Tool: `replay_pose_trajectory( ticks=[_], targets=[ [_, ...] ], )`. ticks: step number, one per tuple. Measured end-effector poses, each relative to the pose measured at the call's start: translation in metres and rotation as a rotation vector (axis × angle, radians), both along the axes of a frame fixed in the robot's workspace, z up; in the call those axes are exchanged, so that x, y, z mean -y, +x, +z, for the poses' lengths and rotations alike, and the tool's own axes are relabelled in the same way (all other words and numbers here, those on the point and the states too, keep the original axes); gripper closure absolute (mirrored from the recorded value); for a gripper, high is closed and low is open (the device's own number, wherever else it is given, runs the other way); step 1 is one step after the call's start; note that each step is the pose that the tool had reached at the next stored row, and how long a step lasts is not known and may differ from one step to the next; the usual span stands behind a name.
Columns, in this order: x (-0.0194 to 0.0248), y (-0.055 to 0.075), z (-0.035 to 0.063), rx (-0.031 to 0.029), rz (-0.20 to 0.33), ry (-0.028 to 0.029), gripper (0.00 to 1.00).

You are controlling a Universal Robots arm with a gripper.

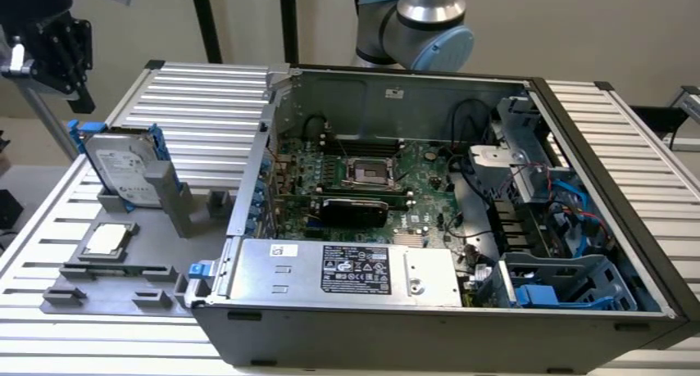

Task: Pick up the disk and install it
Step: 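Pick up the disk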

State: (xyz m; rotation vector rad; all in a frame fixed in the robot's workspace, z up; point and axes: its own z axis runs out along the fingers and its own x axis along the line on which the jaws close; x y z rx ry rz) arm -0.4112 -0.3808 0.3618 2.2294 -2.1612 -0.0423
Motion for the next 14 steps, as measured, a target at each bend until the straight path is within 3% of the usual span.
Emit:
replay_pose_trajectory(
  ticks=[1, 3, 4, 6, 7, 8, 14],
  targets=[
    [0.0, 0.0, 0.0, -0.0001, 0.0, 0.0, 0.88],
    [0.0, 0.0, 0.0, 0.0011, 0.0, 0.0, 0.76],
    [0.0, -0.0002, -0.0001, 0.0019, 0.0, -0.0001, 0.76],
    [0.0, -0.0007, -0.0005, 0.0036, 0.0, 0.0, 0.64],
    [0.0, -0.0009, -0.0008, 0.0044, 0.0, 0.0, 0.64],
    [0.0, -0.0012, -0.0012, 0.0051, 0.0, 0.0001, 0.53],
    [0.0, -0.0038, -0.0085, 0.0105, 0.0, 0.0, 0.4]
  ],
)
